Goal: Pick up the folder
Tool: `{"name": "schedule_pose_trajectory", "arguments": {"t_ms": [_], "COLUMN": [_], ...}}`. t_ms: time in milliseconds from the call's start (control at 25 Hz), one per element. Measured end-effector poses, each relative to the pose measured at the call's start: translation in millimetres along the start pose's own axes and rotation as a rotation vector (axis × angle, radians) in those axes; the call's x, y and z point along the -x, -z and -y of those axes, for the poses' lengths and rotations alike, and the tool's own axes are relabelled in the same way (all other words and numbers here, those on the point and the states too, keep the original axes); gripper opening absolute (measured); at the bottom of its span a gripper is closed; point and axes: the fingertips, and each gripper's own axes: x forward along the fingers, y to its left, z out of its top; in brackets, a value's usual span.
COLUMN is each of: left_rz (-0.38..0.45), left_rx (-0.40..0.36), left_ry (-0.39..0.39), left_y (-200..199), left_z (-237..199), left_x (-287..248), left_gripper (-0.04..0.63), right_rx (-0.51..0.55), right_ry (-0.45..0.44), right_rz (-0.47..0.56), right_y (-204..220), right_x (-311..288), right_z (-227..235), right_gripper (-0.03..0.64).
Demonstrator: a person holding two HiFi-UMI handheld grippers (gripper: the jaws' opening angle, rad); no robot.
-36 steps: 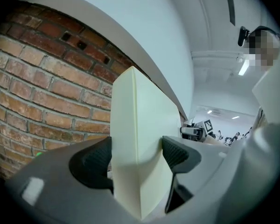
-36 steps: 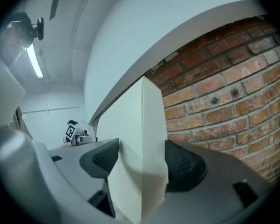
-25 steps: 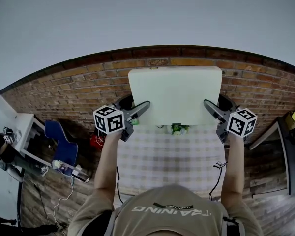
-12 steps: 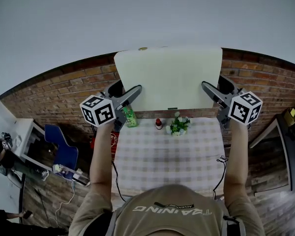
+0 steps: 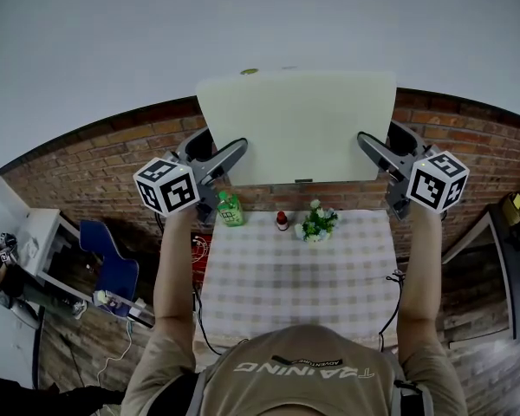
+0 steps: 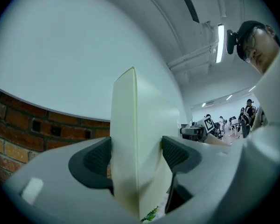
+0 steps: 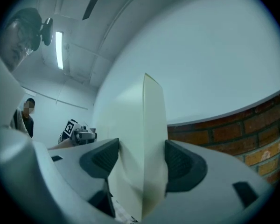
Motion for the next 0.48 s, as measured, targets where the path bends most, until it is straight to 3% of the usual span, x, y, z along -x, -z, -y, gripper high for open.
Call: {"name": "schedule_pose_trajectory", "arguments": {"t_ms": [280, 480], "left_rz": [-0.008, -0.008], "left_rx": [-0.017, 0.012], "left_ry": [-0.005, 0.011], "left_y": [1.2, 5.0], "left_z": [-0.7, -2.8], "left_x": [-2.6, -6.5], "left_gripper": [0.339, 0.339], "right_rx": [-0.009, -0.012], "right_ry": [0.0, 0.016], "right_rz": [-0.019, -0.014], "right_y": [8.3, 7.8], "right_x": [-0.8, 0.0], "right_z": [3.1, 6.3], "right_gripper": [0.275, 0.274]}}
